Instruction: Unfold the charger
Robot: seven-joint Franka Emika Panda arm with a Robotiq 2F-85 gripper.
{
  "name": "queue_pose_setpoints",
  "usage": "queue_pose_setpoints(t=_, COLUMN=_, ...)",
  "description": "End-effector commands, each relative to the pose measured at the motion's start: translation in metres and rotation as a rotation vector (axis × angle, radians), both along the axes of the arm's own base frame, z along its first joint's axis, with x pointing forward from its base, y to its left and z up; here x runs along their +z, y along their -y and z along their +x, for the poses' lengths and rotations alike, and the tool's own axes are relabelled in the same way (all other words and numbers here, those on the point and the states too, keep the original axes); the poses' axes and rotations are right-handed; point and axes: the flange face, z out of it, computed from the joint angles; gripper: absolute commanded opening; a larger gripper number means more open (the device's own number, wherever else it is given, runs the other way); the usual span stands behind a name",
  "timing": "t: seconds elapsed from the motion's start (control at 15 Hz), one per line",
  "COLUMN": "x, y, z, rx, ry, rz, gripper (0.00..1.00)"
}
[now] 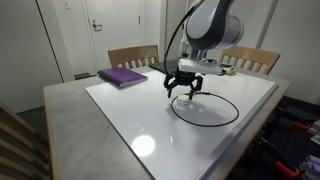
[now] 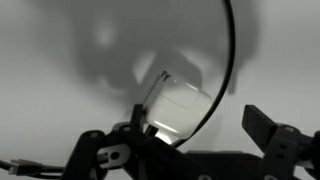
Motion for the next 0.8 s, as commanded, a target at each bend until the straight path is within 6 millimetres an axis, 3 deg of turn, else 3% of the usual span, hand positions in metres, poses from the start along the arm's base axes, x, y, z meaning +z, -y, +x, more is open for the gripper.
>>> queue_pose_setpoints(t=0.0, x=-0.0045, y=-0.0014, z=0.0060, rx=-0.027, ry=-0.024, rz=0.025, gripper=1.00)
queue_pose_setpoints(t=0.4, x=-0.0055, y=-0.0029, z=0.0063, rx=-0.017, ry=-0.025, rz=0.030, gripper=1.00)
queue_pose_setpoints(t=0.47, x=-0.0057, y=-0.0030, z=0.0063, rx=-0.015, ry=-0.023, rz=0.029, gripper=0.96)
queue_pose_setpoints(t=0.53, x=-0.0052, y=-0.0032, z=0.0064, rx=-0.014, ry=-0.023, rz=0.029, gripper=0.74)
queue_pose_setpoints(t=0.67, x=-0.0043, y=-0.0032, z=0.0063, rx=-0.008, ry=-0.019, rz=0.025, gripper=0.69)
queue_pose_setpoints(t=0.73, x=-0.0040, y=-0.0029, z=0.0060, rx=-0.001, ry=-0.017, rz=0.023, gripper=0.61)
